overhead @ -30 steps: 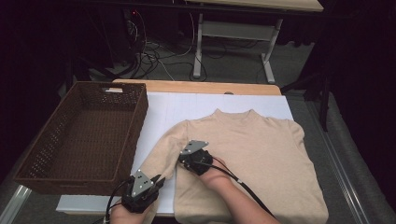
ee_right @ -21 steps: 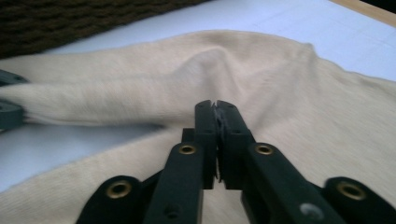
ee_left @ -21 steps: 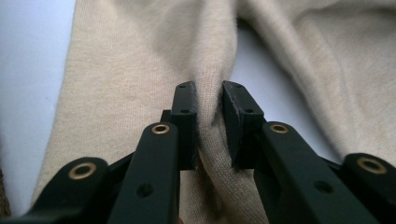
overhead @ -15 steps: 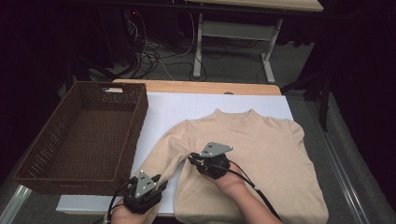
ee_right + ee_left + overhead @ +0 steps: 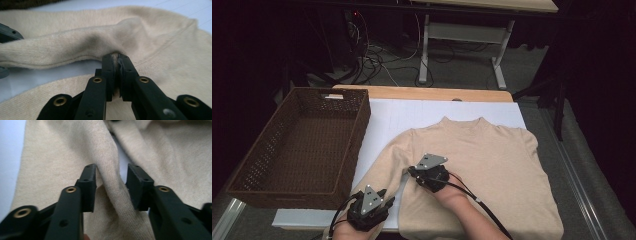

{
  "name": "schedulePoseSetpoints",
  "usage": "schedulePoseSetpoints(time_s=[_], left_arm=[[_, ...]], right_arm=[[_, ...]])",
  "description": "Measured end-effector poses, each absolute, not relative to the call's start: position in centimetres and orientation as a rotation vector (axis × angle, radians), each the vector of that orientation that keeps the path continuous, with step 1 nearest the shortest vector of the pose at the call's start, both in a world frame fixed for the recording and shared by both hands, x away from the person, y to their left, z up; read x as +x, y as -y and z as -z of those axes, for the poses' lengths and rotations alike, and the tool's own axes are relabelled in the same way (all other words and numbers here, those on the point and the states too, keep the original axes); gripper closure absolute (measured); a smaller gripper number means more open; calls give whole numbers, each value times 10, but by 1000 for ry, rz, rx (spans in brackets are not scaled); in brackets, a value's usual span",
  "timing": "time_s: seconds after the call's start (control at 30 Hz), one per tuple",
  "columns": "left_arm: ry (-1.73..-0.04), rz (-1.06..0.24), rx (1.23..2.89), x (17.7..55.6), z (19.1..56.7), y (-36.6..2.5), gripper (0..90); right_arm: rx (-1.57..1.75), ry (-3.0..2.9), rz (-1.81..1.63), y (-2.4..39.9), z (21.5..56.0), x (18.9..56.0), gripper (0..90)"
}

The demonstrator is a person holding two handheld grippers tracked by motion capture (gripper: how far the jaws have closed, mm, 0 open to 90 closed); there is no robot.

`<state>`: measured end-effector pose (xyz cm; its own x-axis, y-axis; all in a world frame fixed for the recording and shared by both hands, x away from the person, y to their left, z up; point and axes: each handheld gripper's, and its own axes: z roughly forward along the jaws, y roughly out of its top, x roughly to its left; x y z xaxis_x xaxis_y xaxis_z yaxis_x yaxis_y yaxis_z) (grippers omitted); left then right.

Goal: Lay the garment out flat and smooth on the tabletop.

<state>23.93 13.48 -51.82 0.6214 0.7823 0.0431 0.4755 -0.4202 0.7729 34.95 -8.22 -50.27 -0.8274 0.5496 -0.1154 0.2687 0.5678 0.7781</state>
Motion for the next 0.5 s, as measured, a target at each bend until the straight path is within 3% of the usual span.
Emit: schedulePoseSetpoints(time_s=[0.13, 0.3, 0.33, 0.4, 0.5], left_arm=[[-988, -580, 2069, 236, 514, -132, 403], [-974, -593, 2084, 239, 516, -128, 400], [-947, -583, 2085, 238, 516, -128, 441], [-885, -577, 2052, 236, 514, -128, 628], [-854, -586, 2055, 236, 513, -126, 699]], right_arm=[[691, -2397, -1230, 99, 487, 345, 846], [698, -2352, -1277, 107, 476, 342, 814], [690, -2353, -1286, 106, 475, 341, 818], [653, -2367, -1297, 101, 477, 338, 843], [623, -2394, -1260, 89, 485, 338, 844]])
